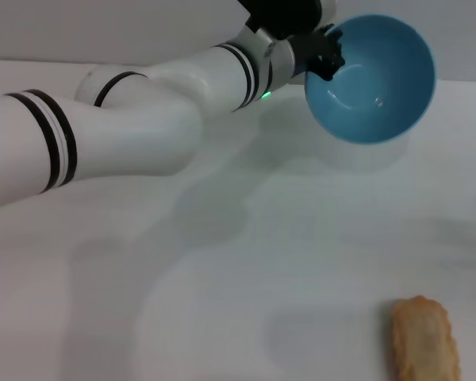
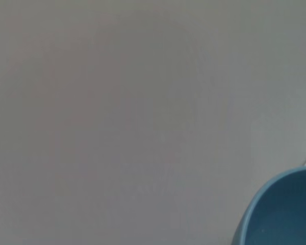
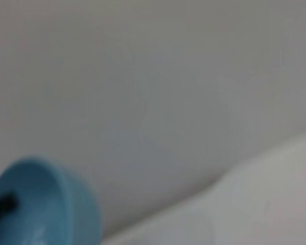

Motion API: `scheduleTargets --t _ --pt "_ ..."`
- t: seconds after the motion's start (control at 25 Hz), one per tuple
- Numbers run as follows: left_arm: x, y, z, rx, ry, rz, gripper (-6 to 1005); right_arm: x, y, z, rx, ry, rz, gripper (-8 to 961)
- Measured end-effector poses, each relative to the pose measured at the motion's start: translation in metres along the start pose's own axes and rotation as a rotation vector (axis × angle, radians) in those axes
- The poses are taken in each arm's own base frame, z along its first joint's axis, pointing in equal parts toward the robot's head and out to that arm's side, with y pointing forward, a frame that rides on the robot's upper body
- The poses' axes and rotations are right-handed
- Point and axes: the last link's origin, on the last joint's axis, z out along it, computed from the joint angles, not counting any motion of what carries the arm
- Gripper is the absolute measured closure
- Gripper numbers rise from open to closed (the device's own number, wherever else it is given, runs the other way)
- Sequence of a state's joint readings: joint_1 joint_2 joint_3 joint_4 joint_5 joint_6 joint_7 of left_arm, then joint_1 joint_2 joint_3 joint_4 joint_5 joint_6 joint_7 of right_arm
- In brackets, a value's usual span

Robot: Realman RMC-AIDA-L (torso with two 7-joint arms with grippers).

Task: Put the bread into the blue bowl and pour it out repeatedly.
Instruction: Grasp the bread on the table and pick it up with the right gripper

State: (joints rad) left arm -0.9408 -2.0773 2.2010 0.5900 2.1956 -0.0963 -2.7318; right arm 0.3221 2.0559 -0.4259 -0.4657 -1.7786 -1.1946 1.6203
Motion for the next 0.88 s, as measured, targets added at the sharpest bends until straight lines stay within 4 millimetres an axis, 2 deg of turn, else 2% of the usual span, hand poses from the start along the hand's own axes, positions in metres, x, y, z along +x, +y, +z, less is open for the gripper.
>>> scheduleTargets --t 0.2,0.24,0.36,0.44,0.88 --pt "-0.006 -0.005 -0.001 0.014 -0.019 -0.061 1000 -0.012 0.009 -0.013 -0.017 0.263 0.047 370" --pt "-0.011 -0.006 -0.003 0.020 -0.028 -0.087 1000 -0.011 0.010 -0.016 -0.006 0.359 0.064 371" --pt "-0.015 -0.007 -0.004 0.025 -0.035 -0.105 1001 -0.007 0.013 -0.015 -0.012 0.432 0.070 374" --pt "-0.016 -0.007 -0.005 0.026 -0.037 -0.110 1001 0.004 0.019 -0.010 -0.032 0.522 0.066 376" --pt "-0.023 -0.004 -0.006 0.020 -0.053 -0.133 1000 0.036 0.030 0.001 -0.070 0.652 0.098 388"
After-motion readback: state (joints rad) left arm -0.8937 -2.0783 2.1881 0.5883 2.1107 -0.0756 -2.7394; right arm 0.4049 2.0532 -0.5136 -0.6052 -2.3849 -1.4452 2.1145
